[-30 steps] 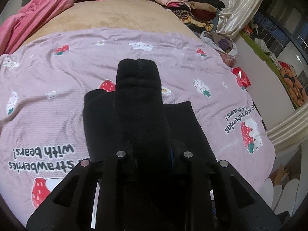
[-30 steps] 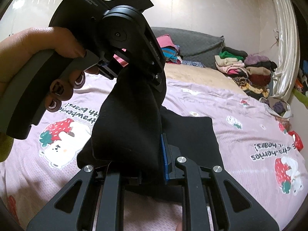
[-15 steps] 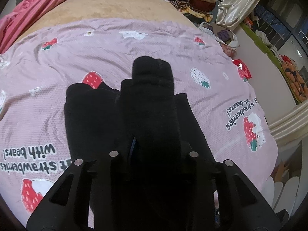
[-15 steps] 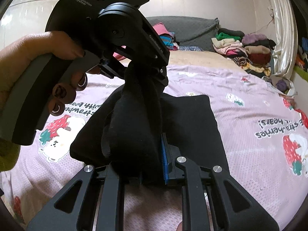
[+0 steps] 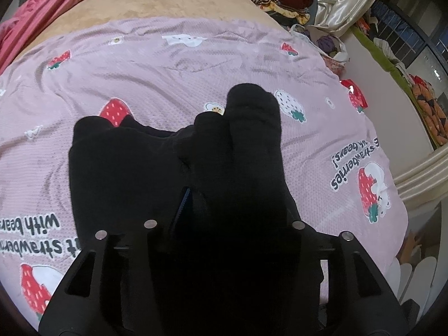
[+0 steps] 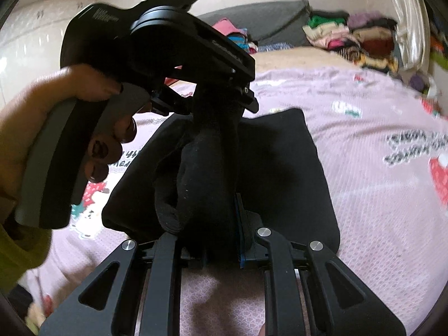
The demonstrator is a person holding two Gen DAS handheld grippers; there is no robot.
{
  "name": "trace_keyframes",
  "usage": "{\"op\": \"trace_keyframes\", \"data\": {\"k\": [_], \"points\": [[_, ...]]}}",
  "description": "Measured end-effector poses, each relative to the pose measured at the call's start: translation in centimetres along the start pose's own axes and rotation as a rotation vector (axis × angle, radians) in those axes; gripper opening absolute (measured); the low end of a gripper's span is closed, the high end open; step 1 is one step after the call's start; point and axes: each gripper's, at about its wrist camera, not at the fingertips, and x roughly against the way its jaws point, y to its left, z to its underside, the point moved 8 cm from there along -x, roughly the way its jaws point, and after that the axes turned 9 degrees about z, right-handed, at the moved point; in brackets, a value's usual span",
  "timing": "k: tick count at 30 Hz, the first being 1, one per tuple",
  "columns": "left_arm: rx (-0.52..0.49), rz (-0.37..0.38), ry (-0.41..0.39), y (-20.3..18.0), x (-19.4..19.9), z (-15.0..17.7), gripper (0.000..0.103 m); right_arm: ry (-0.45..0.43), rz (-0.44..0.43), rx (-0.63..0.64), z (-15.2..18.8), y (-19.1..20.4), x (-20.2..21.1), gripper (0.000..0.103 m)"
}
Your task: Fold small clothes
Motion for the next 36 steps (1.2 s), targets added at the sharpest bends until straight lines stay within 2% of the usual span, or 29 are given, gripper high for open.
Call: {"op": "trace_keyframes", "data": {"k": [5, 7, 10, 11, 16, 19, 21, 23, 24, 27, 32, 34, 36], "points": [[0.001, 0.003, 0.017, -0.4, -1.0, 0.1, 0.054, 0.05, -0.064, -0.099, 0.4, -1.2, -0.5, 0.017], [0.006, 0.024, 0.014, -0.6, -1.2, 0.0, 0.068, 0.069, -0.082, -0.129, 0.5, -1.6, -0.7, 0.018], [0.013, 0.047, 0.009, -0.9, -1.4, -0.1, 0.075, 0.099, -0.101, -0.173, 0.9, -2.2, -1.0, 0.021], [0.016, 0.046, 0.014, -0.9, -1.5, -0.1, 0.08, 0.108, -0.108, -0.185, 1.0, -2.5, -1.2, 0.023], [0.059, 0.117, -0.03, -1.0, -0.2, -0.3, 0.085, 0.141, -0.163, -0.239, 1.2, -3.2, -1.4, 0.031], [0.072, 0.151, -0.097, -0.3, 2.5, -0.8, 0.09, 0.17, -0.206, -0.263, 0.8, -3.6, -1.5, 0.041], [0.088, 0.132, -0.138, 0.9, 4.2, -0.7, 0.09, 0.189, -0.245, -0.283, 0.2, -3.8, -1.3, 0.057], [0.113, 0.115, -0.168, 2.5, 5.5, -0.4, 0.09, 0.189, -0.27, -0.305, -0.8, -4.2, -1.2, 0.063], [0.126, 0.098, -0.18, 3.5, 6.1, 0.0, 0.09, 0.187, -0.276, -0.308, -1.3, -4.3, -1.2, 0.069], [0.157, 0.066, -0.185, 5.7, 6.6, 1.5, 0.09, 0.2, -0.287, -0.308, -3.1, -4.9, -1.9, 0.076], [0.137, 0.018, -0.147, 6.9, 5.6, 4.3, 0.09, 0.261, -0.277, -0.269, -5.6, -5.3, -4.9, 0.079], [0.117, 0.015, -0.13, 6.8, 5.0, 5.1, 0.09, 0.277, -0.279, -0.257, -6.7, -5.2, -6.3, 0.076], [0.1, -0.008, -0.123, 7.0, 4.8, 5.7, 0.09, 0.291, -0.262, -0.244, -7.1, -5.0, -7.5, 0.069]]}}
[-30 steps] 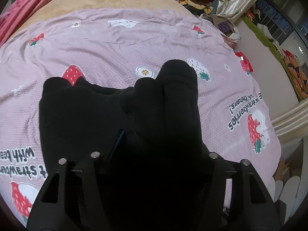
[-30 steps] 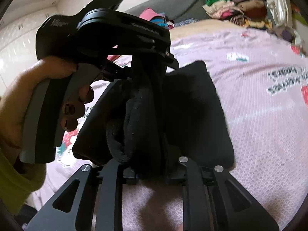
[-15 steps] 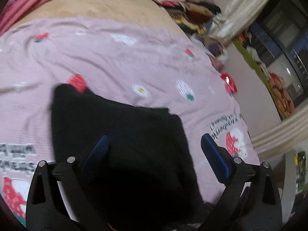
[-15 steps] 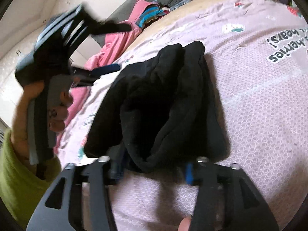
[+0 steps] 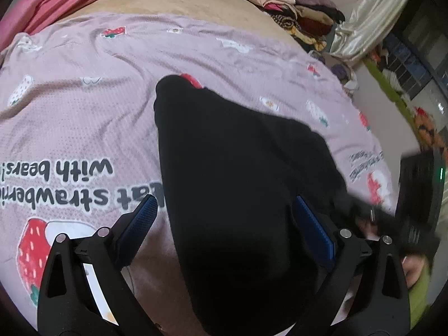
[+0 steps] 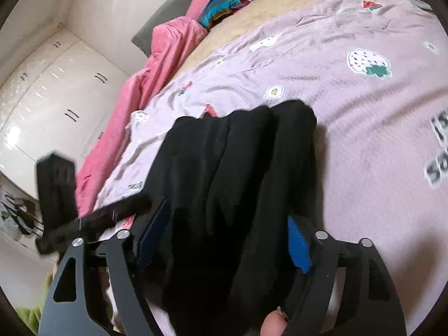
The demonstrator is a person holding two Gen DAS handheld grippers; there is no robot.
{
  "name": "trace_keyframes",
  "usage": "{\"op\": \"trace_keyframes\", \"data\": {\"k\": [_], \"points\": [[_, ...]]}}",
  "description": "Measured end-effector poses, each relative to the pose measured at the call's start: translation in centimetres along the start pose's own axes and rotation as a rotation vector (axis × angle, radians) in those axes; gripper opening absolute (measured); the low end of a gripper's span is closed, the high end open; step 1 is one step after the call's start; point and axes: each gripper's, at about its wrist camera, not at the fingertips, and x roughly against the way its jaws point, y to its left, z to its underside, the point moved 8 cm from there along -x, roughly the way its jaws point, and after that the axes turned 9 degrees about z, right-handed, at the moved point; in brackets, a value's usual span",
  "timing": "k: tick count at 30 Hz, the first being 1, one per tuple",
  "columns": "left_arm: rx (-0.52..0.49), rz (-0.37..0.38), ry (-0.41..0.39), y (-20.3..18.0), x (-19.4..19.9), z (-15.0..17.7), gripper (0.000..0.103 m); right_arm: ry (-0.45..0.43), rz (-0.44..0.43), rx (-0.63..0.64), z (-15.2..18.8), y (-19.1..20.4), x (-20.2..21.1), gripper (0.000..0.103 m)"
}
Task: Fold small clothes
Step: 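Open the right gripper and release the folded sweatshirt onto the bed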
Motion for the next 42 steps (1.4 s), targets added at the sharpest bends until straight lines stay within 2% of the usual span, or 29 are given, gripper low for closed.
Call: {"op": "trace_keyframes", "data": {"k": [1, 2, 3, 4, 8, 11, 13, 20, 23, 26, 29, 35, 37, 42], "points": [[-0.007, -0.011, 0.004, 0.0, -0.2, 0.3, 0.09, 0.004, 0.005, 0.013, -0.5, 0.2, -0.6, 0.064], [-0.014, -0.014, 0.011, 0.0, -0.4, 0.6, 0.09, 0.006, 0.019, 0.028, -0.8, 0.2, -0.9, 0.05], [-0.021, -0.011, 0.016, -0.1, -0.5, 0.8, 0.09, 0.008, 0.045, 0.053, -1.1, 0.2, -1.4, 0.03], [-0.027, -0.015, 0.018, -0.2, -0.6, 1.0, 0.09, -0.001, 0.058, 0.078, -0.8, 0.1, -1.0, 0.022], [-0.045, -0.01, 0.021, -0.8, -0.5, 1.2, 0.09, -0.064, 0.061, 0.152, -2.0, 1.4, 0.7, 0.017], [-0.058, 0.005, 0.008, -1.5, 0.0, 1.0, 0.09, -0.139, 0.081, 0.239, -3.1, 2.6, 3.1, 0.017], [-0.066, 0.011, 0.005, -1.9, 0.2, 1.0, 0.09, -0.157, 0.105, 0.272, -3.5, 2.6, 3.3, 0.017], [-0.082, -0.005, 0.048, -2.1, -1.1, 2.2, 0.09, -0.08, 0.217, 0.228, -2.4, -1.8, 0.0, 0.017], [-0.089, -0.002, 0.054, -2.2, -1.3, 2.6, 0.09, -0.08, 0.241, 0.217, -1.5, -2.8, -0.3, 0.018], [-0.087, -0.002, 0.058, -2.1, -1.3, 2.8, 0.091, -0.09, 0.273, 0.202, -0.9, -3.3, -0.6, 0.022], [-0.086, -0.004, 0.058, -1.9, -1.2, 2.9, 0.091, -0.102, 0.318, 0.189, -0.7, -3.7, -0.4, 0.034], [-0.085, -0.006, 0.054, -2.0, -0.8, 3.2, 0.091, -0.114, 0.339, 0.174, -0.2, -3.7, 0.2, 0.04], [-0.085, -0.006, 0.051, -1.9, -0.5, 3.3, 0.091, -0.119, 0.356, 0.177, 0.0, -3.7, 0.6, 0.046], [-0.082, -0.007, 0.043, -1.8, 0.1, 3.6, 0.091, -0.127, 0.373, 0.19, 0.4, -3.5, 1.6, 0.054]]}}
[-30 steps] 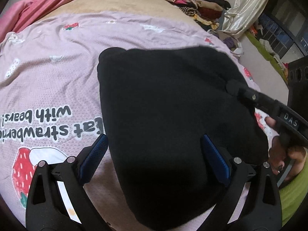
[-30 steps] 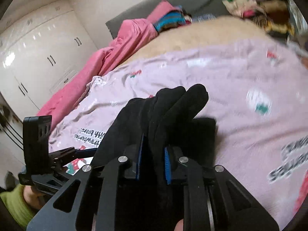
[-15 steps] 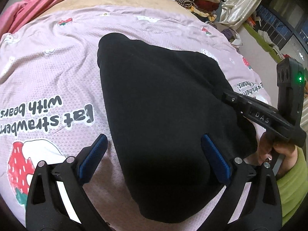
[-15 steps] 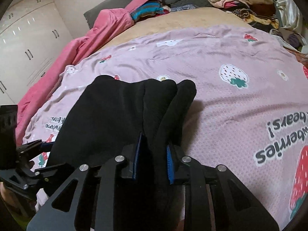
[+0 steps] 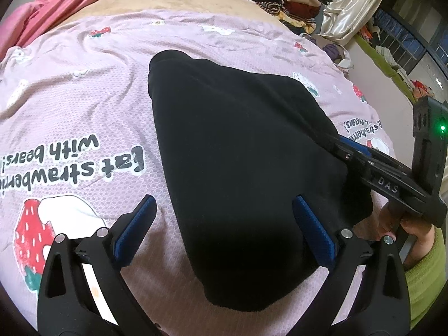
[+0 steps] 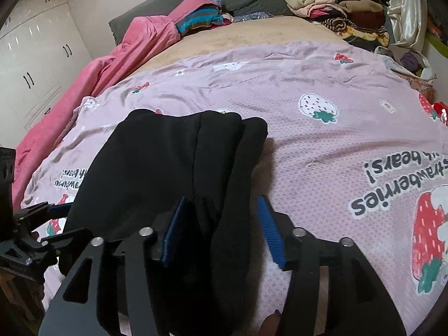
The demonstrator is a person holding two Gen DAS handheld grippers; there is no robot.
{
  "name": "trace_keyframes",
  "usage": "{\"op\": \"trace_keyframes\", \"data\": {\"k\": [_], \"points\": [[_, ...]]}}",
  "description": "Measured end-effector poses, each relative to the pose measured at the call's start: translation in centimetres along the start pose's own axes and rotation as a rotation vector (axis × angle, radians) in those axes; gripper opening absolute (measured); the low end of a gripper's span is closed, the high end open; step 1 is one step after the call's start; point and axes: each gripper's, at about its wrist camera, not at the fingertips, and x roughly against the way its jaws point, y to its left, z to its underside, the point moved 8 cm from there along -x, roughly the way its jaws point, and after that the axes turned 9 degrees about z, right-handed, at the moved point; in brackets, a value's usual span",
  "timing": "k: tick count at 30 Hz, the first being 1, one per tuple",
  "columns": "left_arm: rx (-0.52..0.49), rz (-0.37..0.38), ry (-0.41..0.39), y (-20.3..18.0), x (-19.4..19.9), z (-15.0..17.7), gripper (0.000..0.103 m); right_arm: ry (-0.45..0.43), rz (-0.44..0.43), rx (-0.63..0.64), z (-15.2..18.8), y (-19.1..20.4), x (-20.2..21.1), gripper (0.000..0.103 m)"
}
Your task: Fold small clothes
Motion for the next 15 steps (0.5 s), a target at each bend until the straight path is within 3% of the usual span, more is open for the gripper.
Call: {"op": "trace_keyframes", "data": {"k": [9, 15], "points": [[-0.01, -0.01, -0.02, -0.2, 1.5, 0.3, 0.091, -0.053, 0.026, 0.003, 0.0, -0.2, 2.8, 0.083], [-0.02, -0.027, -0.045, -0.4, 3.1, 0.7, 0.093, -0.113, 0.041, 0.008, 0.0, 0.0, 5.8, 0.092]]}}
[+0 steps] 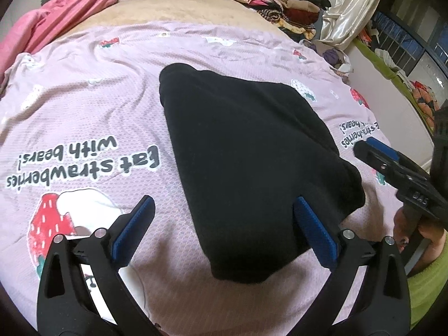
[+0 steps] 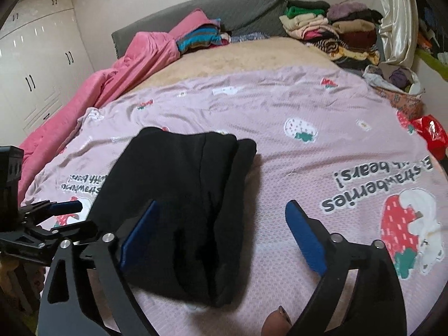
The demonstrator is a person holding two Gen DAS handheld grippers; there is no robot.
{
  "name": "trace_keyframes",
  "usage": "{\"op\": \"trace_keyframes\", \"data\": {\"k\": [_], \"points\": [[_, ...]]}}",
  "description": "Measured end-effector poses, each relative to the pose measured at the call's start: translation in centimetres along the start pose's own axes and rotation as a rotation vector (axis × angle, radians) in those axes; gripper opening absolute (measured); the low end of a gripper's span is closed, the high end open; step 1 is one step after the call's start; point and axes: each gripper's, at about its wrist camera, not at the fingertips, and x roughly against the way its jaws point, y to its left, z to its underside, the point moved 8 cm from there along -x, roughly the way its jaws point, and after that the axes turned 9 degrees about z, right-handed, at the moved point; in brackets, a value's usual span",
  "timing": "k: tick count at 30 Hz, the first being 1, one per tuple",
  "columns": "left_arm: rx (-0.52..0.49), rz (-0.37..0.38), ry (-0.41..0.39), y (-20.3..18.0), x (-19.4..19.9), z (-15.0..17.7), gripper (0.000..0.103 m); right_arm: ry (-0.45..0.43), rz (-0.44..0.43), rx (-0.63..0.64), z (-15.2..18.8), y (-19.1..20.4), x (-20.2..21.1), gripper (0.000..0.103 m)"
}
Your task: Fold small clothes
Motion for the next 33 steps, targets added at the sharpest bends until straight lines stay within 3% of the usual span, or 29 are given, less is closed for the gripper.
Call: {"op": "trace_keyframes", "data": {"k": [10, 25, 33], "points": [[-0.005, -0.004, -0.049, -0.2, 3.3, 0.9, 0.093, -0.074, -0.004, 0.015, 0.4, 1.5, 4.7, 0.096], [-0.018, -0.013, -0.091, -0.1, 7.1, 3.3, 0.093, -0.095, 0.006, 0.026, 2.9, 3.9, 7.9, 0.098], [-0.034, -0.026, -0.137, -0.4, 9.1, 5.0, 0.093, -0.157, 0.047, 0.043, 4.7, 5.2, 10.4, 0.098]]}}
